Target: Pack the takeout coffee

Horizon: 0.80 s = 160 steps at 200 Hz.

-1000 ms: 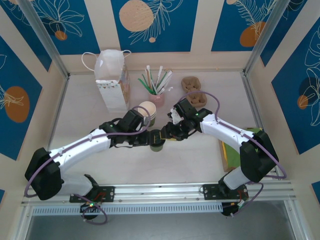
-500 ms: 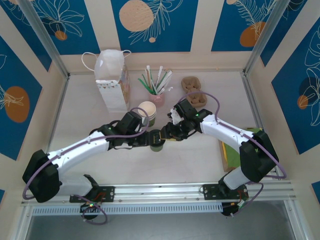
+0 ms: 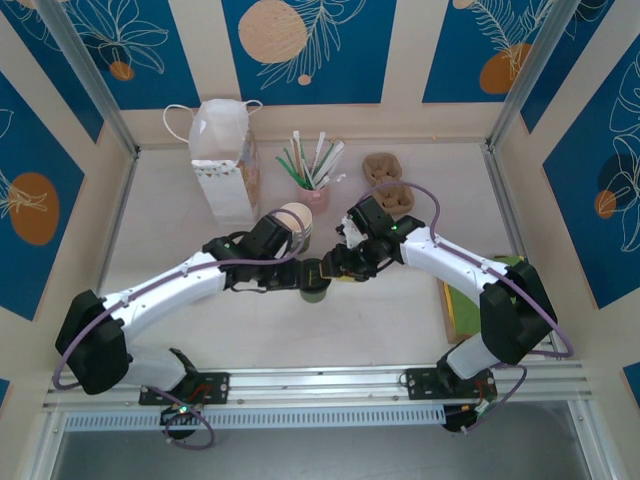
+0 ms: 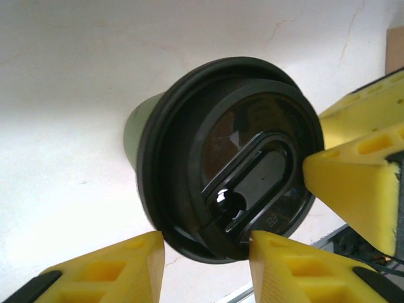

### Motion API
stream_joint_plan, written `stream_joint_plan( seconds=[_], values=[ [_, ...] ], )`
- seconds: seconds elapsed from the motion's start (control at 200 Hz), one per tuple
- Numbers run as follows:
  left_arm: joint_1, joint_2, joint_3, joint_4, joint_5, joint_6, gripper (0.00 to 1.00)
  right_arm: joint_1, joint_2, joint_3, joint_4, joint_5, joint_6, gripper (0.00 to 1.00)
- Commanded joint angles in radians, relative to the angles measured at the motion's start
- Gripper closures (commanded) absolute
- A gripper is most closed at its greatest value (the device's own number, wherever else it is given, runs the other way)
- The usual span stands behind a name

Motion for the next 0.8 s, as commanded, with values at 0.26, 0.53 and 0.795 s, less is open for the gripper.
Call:
stream_joint_plan(
  seconds=[0.26, 0.53, 0.795],
  values=[
    [-0.002, 0.007, 0.130, -0.072, -0.022, 0.033, 0.48, -0.017, -0.035, 0.104, -0.089, 0.016, -0.018, 0.42],
    [0.017, 0.004, 0.253, -0.135, -0.082, 0.087, 0.30, -0.048, -0.087, 0.198, -0.123, 0.120, -0.039, 0.30],
    [0.073, -0.004, 0.324, -0.162, -0.144, 0.146, 0.00, -0.091, -0.165, 0.233, -0.112, 0.325, -0.038, 0.11]
  ],
)
